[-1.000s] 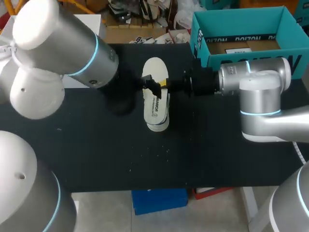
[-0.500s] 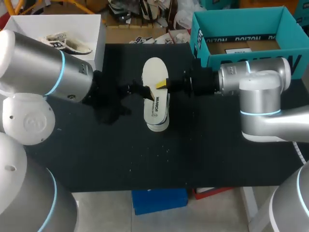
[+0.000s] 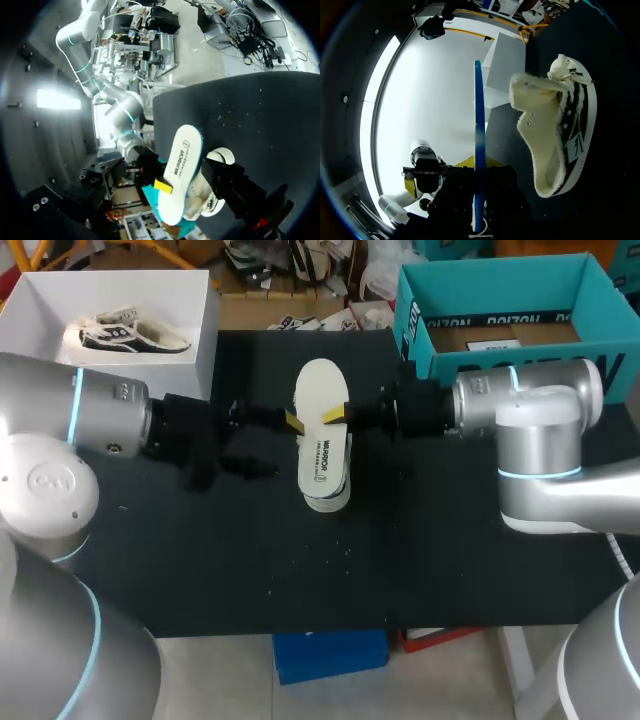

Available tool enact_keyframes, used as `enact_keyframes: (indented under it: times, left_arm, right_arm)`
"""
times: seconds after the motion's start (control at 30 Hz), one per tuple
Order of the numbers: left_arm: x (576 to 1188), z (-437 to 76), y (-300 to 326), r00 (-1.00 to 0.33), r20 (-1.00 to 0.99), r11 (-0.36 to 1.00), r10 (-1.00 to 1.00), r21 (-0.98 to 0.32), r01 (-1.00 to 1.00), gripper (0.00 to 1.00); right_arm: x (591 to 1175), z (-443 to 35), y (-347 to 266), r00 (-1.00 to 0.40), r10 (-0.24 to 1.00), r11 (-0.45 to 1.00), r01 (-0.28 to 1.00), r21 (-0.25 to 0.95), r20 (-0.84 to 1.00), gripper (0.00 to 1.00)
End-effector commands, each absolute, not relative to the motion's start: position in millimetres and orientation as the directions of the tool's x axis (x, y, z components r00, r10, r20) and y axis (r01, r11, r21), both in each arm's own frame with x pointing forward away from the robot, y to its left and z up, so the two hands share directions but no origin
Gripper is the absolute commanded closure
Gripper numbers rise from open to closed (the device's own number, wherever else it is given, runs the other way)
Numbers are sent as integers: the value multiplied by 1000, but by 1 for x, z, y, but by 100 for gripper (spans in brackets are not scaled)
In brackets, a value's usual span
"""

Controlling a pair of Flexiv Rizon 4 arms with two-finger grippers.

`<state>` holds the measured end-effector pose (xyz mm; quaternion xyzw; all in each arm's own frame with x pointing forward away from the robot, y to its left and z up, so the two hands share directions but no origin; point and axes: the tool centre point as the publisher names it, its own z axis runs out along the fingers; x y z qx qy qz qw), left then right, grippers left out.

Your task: Take the shoe out of the shoebox, open the shoe tongue, remove and reinsert the insole, then place the shoe into the shoebox

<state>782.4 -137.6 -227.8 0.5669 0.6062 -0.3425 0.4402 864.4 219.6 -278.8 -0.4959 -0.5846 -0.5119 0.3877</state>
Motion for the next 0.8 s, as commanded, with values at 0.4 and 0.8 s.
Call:
enact_keyframes:
  times: [0.4, 0.8]
  left_arm:
    - [795, -255, -130, 199, -980, 247, -7, 191, 950, 0]
    - [808, -264, -128, 203, -979, 303, -12, 190, 934, 0]
  right_arm:
    - [864, -279, 221, -206, 185, -19, 977, 214, 961, 100]
    - [864, -279, 221, -206, 185, -19, 977, 214, 961, 100]
